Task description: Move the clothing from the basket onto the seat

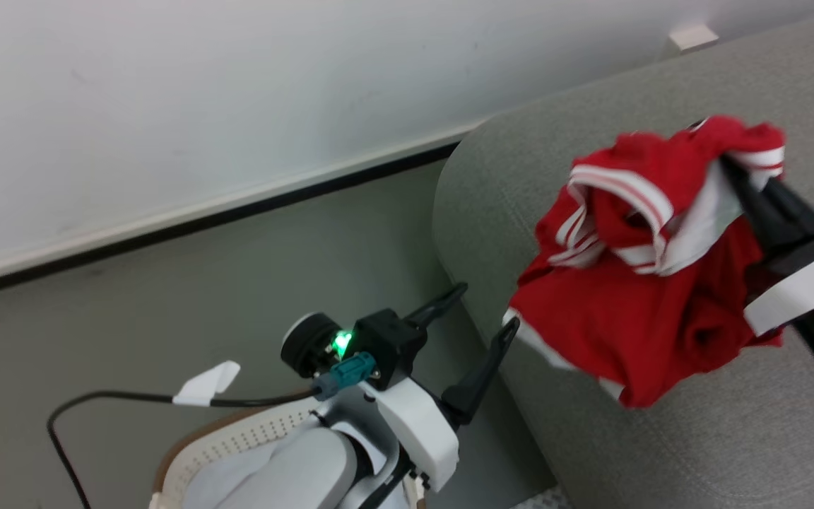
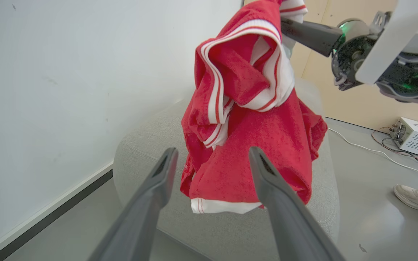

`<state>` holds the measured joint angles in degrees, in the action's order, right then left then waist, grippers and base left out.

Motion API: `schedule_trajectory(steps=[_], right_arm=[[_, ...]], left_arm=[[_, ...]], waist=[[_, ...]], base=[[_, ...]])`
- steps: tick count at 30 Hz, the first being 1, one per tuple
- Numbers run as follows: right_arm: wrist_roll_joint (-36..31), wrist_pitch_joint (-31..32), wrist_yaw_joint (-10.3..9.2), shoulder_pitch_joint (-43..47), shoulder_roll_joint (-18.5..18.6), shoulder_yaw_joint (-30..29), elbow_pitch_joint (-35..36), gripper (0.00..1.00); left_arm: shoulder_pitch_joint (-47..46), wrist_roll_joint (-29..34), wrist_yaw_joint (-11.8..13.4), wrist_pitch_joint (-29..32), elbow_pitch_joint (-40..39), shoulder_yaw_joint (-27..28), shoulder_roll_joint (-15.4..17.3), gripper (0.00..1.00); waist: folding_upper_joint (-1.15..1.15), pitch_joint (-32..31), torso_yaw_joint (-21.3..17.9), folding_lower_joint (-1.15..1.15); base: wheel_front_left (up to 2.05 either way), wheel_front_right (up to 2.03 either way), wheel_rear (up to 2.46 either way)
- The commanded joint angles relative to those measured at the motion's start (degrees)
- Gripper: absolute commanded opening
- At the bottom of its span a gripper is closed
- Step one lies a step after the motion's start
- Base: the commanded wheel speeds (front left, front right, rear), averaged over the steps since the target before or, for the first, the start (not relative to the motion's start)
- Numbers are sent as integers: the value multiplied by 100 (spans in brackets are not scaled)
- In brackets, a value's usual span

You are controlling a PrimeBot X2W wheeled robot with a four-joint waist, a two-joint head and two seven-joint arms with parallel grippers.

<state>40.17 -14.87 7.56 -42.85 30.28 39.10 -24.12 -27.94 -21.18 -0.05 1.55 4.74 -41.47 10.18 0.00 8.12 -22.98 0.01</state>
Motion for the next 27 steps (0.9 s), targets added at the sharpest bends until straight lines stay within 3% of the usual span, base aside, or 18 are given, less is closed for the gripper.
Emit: schedule_trajectory(steps=[1,4,8,15,25,26,27], right_arm=[[-100,-30,-14,-252,118,-372,-63,0],[-149,-29,-14,-453,223,-788,-149,0],[-419,-26,-14,-1098,510,-1808,-568,0],[-775,52,-14,-1832,713,-2808,-1233,0],[-1456,71,-14,-1752,288,-3735,-2619,0],[-1523,51,-14,-1718,216,-3792,-2725,16],[-1568,42,-14,-1677,136,-3865,-2819,43]], left_arm=[[-242,126,-57,58,-99,7,85,100],[-480,195,-126,125,-192,4,112,100],[-1038,296,-230,222,-432,64,145,100],[-1528,459,-290,197,-558,143,234,100],[-1737,497,-277,-103,-398,166,174,100],[-1726,482,-267,-135,-378,172,177,100],[-1703,460,-258,-149,-350,187,192,100]], waist=[[0,769,374,-1],[0,1174,553,-1],[0,2172,954,-1],[0,3044,1277,-1],[0,3249,1433,-1],[0,3218,1429,-1],[0,3176,1417,-1]], base=[[0,0,0],[0,0,0],[0,0,0],[0,0,0],[0,0,0],[0,0,0],[0,0,0]])
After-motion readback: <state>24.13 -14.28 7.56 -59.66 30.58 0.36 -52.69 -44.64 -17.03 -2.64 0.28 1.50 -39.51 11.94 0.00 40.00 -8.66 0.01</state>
